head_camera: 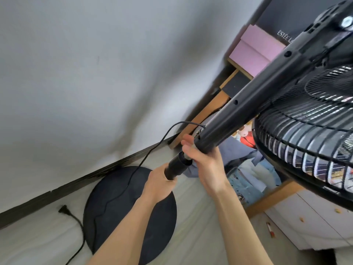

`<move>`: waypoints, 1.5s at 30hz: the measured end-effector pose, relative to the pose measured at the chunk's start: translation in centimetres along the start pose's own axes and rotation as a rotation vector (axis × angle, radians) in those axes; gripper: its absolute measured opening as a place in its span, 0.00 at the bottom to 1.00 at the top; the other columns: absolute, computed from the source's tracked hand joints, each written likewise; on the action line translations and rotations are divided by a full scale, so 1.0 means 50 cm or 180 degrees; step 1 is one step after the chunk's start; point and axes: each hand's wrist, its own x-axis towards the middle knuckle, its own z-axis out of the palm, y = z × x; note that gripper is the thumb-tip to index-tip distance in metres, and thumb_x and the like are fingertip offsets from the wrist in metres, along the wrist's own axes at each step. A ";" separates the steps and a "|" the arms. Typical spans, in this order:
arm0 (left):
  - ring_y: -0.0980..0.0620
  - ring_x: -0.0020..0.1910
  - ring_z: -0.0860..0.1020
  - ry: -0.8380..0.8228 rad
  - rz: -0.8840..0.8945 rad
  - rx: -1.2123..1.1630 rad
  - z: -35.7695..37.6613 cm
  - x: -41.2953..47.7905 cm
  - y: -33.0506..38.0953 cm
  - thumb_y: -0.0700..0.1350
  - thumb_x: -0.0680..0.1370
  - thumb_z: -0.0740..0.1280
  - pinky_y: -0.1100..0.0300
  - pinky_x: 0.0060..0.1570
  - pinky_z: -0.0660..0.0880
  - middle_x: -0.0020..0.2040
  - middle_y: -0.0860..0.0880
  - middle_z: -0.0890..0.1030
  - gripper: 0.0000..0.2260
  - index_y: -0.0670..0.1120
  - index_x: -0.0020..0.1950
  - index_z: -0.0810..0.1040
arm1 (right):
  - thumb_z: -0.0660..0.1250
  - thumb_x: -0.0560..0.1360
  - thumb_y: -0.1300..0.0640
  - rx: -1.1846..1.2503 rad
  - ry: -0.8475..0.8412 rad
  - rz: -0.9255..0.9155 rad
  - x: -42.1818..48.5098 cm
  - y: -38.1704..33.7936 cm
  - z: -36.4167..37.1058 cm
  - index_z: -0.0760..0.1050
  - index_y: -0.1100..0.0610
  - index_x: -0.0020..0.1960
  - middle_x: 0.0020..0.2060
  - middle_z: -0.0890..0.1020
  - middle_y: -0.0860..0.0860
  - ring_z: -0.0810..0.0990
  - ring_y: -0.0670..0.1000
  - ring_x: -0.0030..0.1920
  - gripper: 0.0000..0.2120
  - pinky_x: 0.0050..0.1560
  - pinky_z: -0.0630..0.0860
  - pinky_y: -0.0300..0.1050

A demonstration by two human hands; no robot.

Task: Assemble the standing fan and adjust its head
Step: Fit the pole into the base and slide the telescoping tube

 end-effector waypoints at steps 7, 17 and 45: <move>0.51 0.38 0.79 -0.0017 0.0020 0.0066 0.004 0.004 0.001 0.43 0.72 0.67 0.54 0.38 0.75 0.37 0.54 0.82 0.08 0.58 0.43 0.75 | 0.68 0.78 0.46 -0.0621 0.0590 0.0094 -0.006 0.008 0.031 0.81 0.55 0.51 0.43 0.87 0.46 0.83 0.46 0.52 0.12 0.52 0.77 0.40; 0.50 0.35 0.78 -0.0111 0.0054 0.0151 0.002 0.019 -0.010 0.45 0.72 0.67 0.49 0.39 0.77 0.35 0.54 0.80 0.06 0.57 0.43 0.74 | 0.70 0.78 0.62 0.0238 0.0764 -0.0117 0.013 0.015 0.062 0.78 0.54 0.51 0.51 0.87 0.50 0.86 0.51 0.53 0.05 0.56 0.78 0.44; 0.51 0.39 0.78 -0.0074 -0.0089 0.0121 0.007 0.001 -0.019 0.44 0.71 0.67 0.57 0.36 0.72 0.38 0.56 0.81 0.11 0.61 0.46 0.75 | 0.72 0.76 0.62 0.0177 0.0735 -0.0494 0.034 -0.036 0.037 0.65 0.53 0.31 0.23 0.66 0.47 0.66 0.48 0.26 0.20 0.40 0.74 0.47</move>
